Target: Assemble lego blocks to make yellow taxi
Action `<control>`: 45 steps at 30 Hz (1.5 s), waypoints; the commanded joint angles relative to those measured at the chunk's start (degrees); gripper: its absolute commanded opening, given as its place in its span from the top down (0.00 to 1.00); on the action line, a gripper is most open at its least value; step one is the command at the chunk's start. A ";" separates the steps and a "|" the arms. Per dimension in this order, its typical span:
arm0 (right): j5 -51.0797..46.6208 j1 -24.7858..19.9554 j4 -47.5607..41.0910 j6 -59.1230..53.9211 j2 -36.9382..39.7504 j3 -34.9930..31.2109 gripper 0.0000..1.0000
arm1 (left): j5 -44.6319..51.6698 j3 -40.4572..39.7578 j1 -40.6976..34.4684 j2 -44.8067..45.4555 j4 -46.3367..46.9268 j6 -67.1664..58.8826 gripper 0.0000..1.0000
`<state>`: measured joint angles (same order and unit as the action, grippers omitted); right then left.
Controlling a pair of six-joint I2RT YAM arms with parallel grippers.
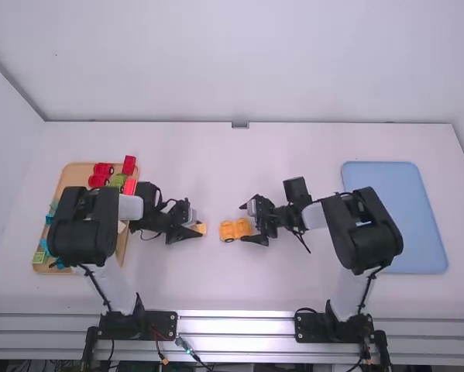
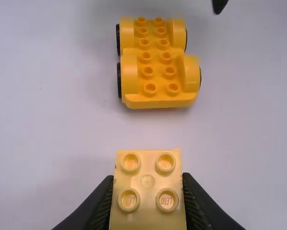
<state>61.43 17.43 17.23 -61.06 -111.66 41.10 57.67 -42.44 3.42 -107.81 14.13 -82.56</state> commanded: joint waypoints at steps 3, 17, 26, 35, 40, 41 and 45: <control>0.22 0.24 2.45 1.22 -4.02 -0.48 0.01 | 1.73 -0.39 -2.23 4.70 1.46 1.11 0.67; 0.59 2.80 3.34 2.75 -11.39 5.27 0.03 | -3.78 0.15 -9.66 10.95 -5.29 14.12 0.68; -1.44 3.63 3.19 2.73 -11.69 5.51 0.04 | -9.49 3.39 -11.10 10.95 -9.31 14.27 0.31; -1.49 3.63 3.17 2.73 -11.69 5.46 0.22 | -11.76 10.86 -11.80 10.03 -26.67 26.71 0.19; -1.49 3.63 3.17 2.78 -11.69 5.46 0.27 | -12.15 15.87 -11.28 10.03 -36.98 32.22 0.12; -1.46 3.63 3.17 2.75 -11.69 5.44 0.27 | -12.31 16.59 -11.47 10.03 -37.97 33.00 0.11; -1.46 3.63 3.15 2.78 -11.69 5.44 0.30 | -13.57 18.36 -11.67 10.03 -39.74 33.70 0.11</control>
<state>59.57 21.04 20.45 -58.48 -122.15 45.89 44.56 -24.86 -7.88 -97.80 -25.32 -51.11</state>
